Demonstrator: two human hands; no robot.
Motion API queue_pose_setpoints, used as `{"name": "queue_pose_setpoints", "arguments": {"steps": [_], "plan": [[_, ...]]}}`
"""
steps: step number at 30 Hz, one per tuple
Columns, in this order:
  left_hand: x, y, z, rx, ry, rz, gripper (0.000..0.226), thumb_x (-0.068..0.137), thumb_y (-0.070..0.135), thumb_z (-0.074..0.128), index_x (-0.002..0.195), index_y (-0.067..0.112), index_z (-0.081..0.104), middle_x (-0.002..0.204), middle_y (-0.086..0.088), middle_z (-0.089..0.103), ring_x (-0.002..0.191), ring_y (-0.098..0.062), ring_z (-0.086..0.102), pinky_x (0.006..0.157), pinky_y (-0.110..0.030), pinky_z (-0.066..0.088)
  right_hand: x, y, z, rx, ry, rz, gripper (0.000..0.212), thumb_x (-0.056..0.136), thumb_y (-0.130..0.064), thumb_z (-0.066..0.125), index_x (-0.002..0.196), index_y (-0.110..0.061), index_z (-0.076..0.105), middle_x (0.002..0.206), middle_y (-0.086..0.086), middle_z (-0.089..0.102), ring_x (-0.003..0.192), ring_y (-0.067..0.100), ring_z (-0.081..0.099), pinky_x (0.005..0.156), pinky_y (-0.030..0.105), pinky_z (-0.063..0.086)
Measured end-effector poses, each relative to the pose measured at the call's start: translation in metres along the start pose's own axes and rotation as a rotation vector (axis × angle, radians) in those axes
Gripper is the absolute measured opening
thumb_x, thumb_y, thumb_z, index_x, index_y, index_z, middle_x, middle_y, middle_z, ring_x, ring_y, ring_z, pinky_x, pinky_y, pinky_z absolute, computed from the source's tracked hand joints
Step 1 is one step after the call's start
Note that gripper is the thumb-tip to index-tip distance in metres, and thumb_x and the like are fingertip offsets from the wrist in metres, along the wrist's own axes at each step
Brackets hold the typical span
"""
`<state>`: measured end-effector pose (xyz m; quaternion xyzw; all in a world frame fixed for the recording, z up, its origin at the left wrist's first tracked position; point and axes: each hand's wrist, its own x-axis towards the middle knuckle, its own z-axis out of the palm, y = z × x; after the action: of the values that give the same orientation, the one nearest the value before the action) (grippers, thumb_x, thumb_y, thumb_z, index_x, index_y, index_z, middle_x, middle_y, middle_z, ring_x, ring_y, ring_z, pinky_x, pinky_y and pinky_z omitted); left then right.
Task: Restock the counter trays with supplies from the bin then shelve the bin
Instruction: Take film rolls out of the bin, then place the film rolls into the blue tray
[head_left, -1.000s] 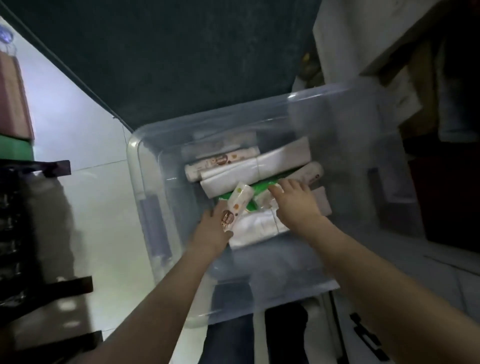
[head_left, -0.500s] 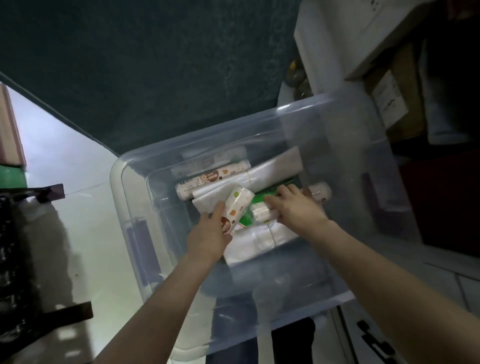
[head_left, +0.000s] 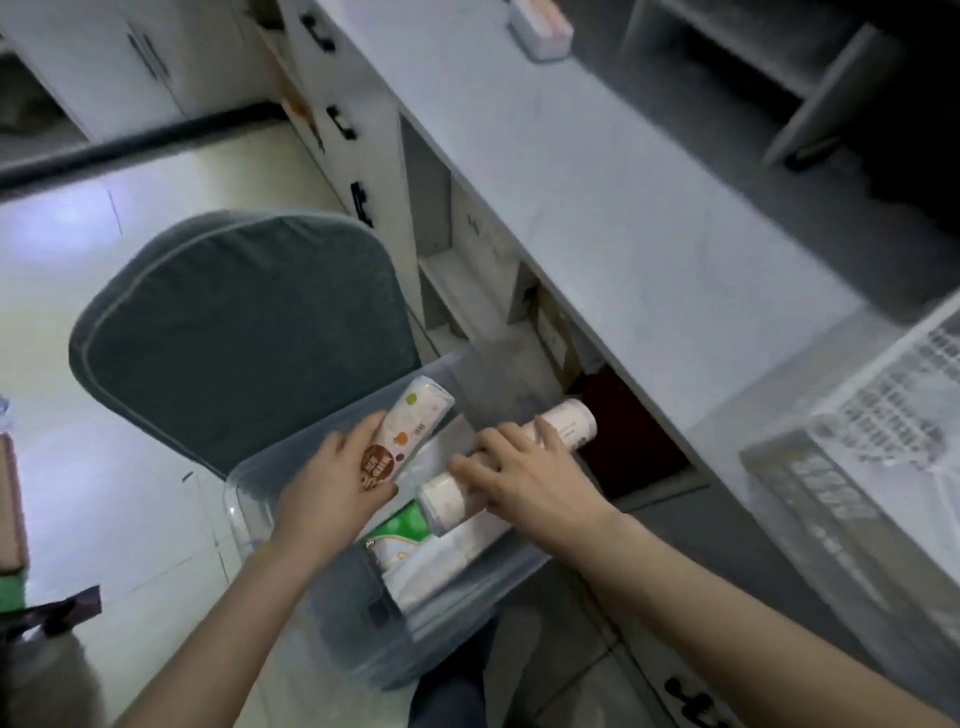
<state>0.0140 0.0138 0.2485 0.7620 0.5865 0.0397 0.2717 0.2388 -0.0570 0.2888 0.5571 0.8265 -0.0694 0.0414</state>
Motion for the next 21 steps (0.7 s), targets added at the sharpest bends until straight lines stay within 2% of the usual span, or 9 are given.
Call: {"name": "queue_pose_setpoints", "arguments": {"steps": [4,7,9,11,16,21], "plan": [[-0.020,0.078,-0.043,0.068,0.114,0.197,0.078,0.074,0.045,0.069,0.137,0.053,0.023,0.101,0.004,0.047,0.091,-0.025,0.058,0.064,-0.036,0.048,-0.068,0.020,-0.072,-0.114,0.175,0.075,0.062,0.070,-0.032,0.074,0.127,-0.031,0.048,0.108,0.004,0.057,0.101,0.027,0.057,0.084,0.054,0.045],[-0.035,0.141,-0.062,0.072,0.181,0.356,0.077,0.076,0.048,0.066,0.137,0.055,0.019,0.102,0.006,0.048,0.086,-0.020,0.055,0.060,-0.034,0.046,-0.133,0.040,-0.112,-0.157,0.219,0.196,0.059,0.077,-0.035,0.068,0.130,-0.034,0.043,0.114,0.005,0.055,0.105,0.028,0.054,0.085,0.051,0.043],[-0.047,0.187,-0.065,0.067,0.190,0.463,0.078,0.078,0.047,0.067,0.138,0.054,0.018,0.108,0.005,0.051,0.090,-0.020,0.057,0.064,-0.037,0.051,-0.183,0.051,-0.131,-0.171,0.236,0.302,0.052,0.083,-0.038,0.059,0.132,-0.035,0.040,0.118,0.004,0.052,0.108,0.028,0.050,0.085,0.050,0.041],[-0.059,0.235,-0.060,0.078,0.189,0.578,0.079,0.078,0.047,0.067,0.139,0.052,0.018,0.111,0.004,0.052,0.092,-0.020,0.058,0.066,-0.037,0.052,-0.234,0.058,-0.142,-0.175,0.222,0.416,0.053,0.084,-0.040,0.055,0.133,-0.037,0.036,0.120,0.003,0.049,0.108,0.026,0.047,0.084,0.049,0.041],[-0.091,0.349,-0.020,0.103,0.122,0.830,0.075,0.075,0.050,0.066,0.136,0.054,0.021,0.107,0.006,0.051,0.090,-0.019,0.057,0.066,-0.038,0.052,-0.351,0.071,-0.139,-0.170,0.165,0.715,0.058,0.083,-0.041,0.062,0.132,-0.038,0.032,0.119,0.001,0.045,0.110,0.025,0.043,0.079,0.044,0.040],[-0.124,0.432,0.035,0.135,0.008,1.048,0.075,0.074,0.046,0.067,0.135,0.053,0.024,0.105,0.008,0.050,0.092,-0.017,0.055,0.064,-0.032,0.043,-0.447,0.079,-0.114,-0.057,0.091,1.006,0.051,0.086,-0.037,0.063,0.128,-0.033,0.036,0.118,0.004,0.043,0.112,0.027,0.040,0.083,0.050,0.041]]}}
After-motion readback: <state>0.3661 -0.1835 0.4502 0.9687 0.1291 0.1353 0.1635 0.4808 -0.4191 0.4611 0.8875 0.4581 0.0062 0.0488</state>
